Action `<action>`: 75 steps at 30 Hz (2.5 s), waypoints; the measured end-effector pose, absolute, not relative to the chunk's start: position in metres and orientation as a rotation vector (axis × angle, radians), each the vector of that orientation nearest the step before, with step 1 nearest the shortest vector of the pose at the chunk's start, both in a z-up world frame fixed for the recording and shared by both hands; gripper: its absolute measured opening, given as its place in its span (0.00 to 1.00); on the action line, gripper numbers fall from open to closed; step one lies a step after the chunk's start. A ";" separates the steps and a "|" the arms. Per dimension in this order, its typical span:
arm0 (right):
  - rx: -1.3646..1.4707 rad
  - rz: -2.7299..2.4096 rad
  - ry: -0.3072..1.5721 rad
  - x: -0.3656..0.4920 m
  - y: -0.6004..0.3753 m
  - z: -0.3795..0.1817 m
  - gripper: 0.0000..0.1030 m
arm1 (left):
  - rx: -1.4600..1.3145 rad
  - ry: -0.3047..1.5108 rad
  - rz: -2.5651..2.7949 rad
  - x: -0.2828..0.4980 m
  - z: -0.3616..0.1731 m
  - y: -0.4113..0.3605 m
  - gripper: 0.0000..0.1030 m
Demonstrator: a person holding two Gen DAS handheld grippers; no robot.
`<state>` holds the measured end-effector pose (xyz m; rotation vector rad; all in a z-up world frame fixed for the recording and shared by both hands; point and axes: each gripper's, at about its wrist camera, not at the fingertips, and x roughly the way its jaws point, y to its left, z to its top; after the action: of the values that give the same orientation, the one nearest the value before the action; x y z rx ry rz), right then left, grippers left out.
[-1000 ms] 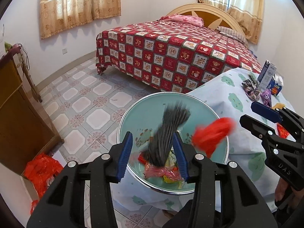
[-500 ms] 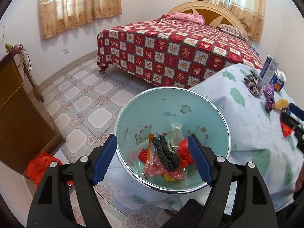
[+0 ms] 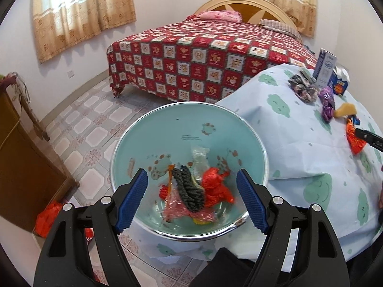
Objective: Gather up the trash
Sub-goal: 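Grasp the red-and-blue wrapper with the right tool and lift it, then grasp the purple wrapper with the left tool while the right tool holds its wrapper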
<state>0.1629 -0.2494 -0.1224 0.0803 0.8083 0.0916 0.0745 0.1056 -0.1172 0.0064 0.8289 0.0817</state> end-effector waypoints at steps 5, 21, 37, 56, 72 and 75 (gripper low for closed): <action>0.085 0.128 0.831 0.150 -0.257 -0.124 0.10 | 0.027 0.826 0.047 0.080 -0.115 0.086 0.73; 0.088 0.030 0.739 0.094 -0.317 -0.104 0.56 | 0.068 0.831 -0.054 0.098 -0.113 0.016 0.73; 0.046 -0.012 0.725 0.085 -0.326 -0.102 0.11 | 0.077 0.835 -0.107 0.118 -0.114 -0.021 0.73; 0.174 -0.060 0.712 0.153 -0.407 -0.110 0.11 | 0.145 0.928 -0.250 0.239 -0.136 -0.158 0.31; 0.138 0.033 0.680 0.146 -0.353 -0.101 0.11 | 0.164 0.853 -0.246 0.198 -0.106 -0.130 0.10; 0.124 0.054 0.669 0.141 -0.339 -0.097 0.11 | 0.152 0.840 -0.241 0.187 -0.100 -0.118 0.10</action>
<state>0.1413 -0.3387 -0.0969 0.1244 0.6694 0.0535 0.1872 -0.1179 -0.1000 0.1524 0.8401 -0.2413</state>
